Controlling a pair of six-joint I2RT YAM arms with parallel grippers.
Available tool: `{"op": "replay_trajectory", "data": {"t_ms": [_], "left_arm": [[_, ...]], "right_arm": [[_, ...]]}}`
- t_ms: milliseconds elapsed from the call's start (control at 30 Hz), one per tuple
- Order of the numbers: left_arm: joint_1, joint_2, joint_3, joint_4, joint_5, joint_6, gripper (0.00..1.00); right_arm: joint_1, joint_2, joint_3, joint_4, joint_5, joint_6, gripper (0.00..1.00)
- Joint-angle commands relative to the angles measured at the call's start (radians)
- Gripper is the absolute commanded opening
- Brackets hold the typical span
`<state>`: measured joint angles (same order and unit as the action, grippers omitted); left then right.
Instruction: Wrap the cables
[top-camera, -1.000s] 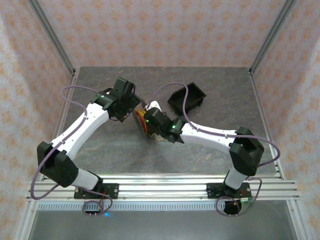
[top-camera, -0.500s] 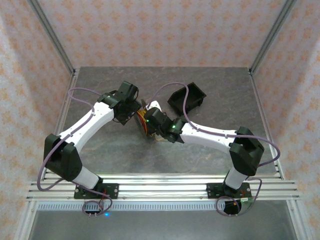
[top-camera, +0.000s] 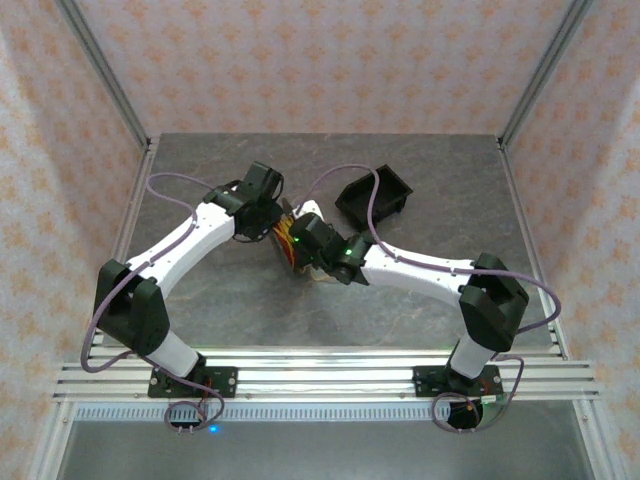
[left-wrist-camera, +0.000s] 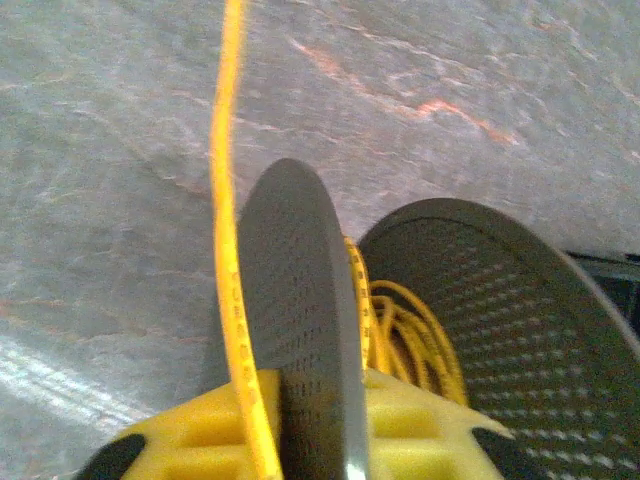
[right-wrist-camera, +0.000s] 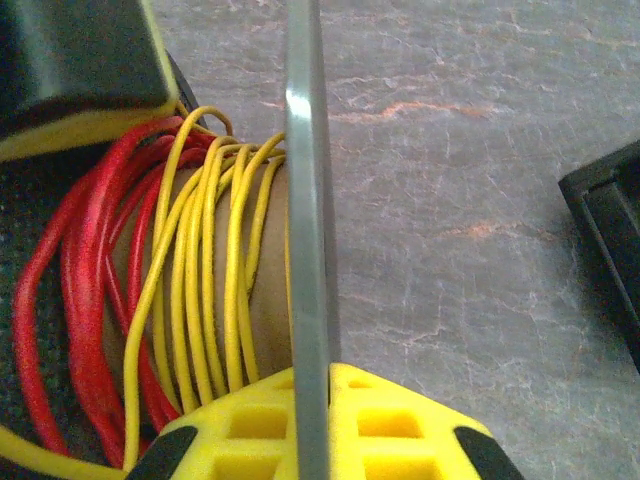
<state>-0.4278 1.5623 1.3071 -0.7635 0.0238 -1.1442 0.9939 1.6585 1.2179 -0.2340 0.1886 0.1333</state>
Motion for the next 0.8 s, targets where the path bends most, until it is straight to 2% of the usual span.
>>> {"op": "replay_trajectory", "data": {"t_ms": [0,133,200,400,533,600,767], "left_arm": [[0.001,0.039,0.026,-0.043,-0.04,-0.024,0.0],[0.003,0.024,0.073,-0.076,-0.08,0.004,0.0],[0.005,-0.001,0.09,-0.088,-0.112,0.024,0.0],[0.024,-0.076,0.15,-0.138,-0.135,0.078,0.0],[0.034,-0.103,0.175,-0.156,-0.123,0.092,0.0],[0.038,-0.114,0.175,-0.161,-0.114,0.093,0.0],[0.043,-0.132,0.169,-0.161,-0.085,0.088,0.0]], "right_arm": [[-0.006,-0.039,0.041,0.056,-0.04,0.041,0.0],[-0.006,-0.055,0.083,0.016,-0.095,0.056,0.24],[-0.007,-0.098,0.09,0.001,-0.125,0.067,0.4],[-0.076,-0.312,-0.041,-0.047,-0.165,0.182,0.67],[-0.218,-0.412,-0.212,-0.045,-0.253,0.332,0.77],[-0.308,-0.437,-0.313,0.013,-0.345,0.431,0.81],[-0.41,-0.386,-0.426,0.176,-0.468,0.57,0.84]]}}
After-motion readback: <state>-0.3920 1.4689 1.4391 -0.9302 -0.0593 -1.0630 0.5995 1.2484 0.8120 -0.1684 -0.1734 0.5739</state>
